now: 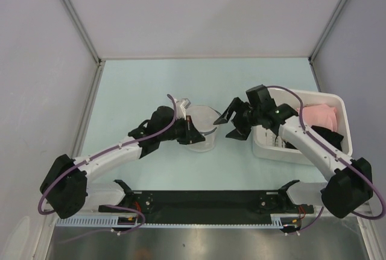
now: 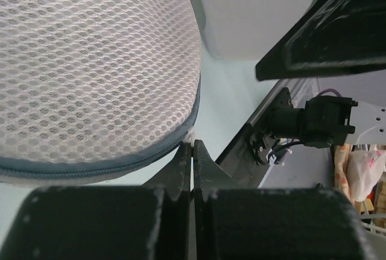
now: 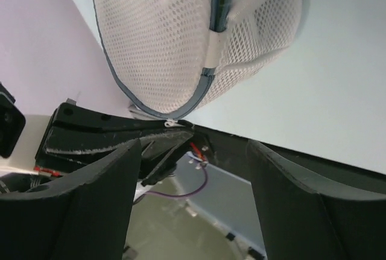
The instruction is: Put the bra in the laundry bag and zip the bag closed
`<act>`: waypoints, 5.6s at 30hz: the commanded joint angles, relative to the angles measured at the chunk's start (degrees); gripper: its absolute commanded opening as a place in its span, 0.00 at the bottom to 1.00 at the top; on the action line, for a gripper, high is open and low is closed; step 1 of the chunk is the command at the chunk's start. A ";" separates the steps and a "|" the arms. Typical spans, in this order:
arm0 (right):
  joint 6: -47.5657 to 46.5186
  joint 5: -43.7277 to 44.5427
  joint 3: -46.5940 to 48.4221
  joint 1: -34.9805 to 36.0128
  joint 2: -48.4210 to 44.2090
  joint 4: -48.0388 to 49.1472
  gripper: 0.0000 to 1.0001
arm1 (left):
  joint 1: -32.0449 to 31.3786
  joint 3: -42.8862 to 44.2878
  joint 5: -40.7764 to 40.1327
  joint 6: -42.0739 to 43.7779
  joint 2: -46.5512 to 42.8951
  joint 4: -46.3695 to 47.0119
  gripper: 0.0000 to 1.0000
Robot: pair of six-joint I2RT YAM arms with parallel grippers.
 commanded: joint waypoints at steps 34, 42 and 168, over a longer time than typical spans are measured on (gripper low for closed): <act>-19.98 3.06 12.03 -2.82 19.10 12.40 0.00 | 8.95 0.73 -17.46 8.89 -4.71 -26.46 0.00; -17.71 -2.82 18.29 -3.00 24.28 12.40 0.00 | 8.95 2.48 -1.14 9.42 -6.38 -17.34 0.00; -31.50 -15.21 -6.40 -11.88 0.38 3.43 0.61 | -8.80 17.25 -9.02 46.85 10.83 -5.28 0.68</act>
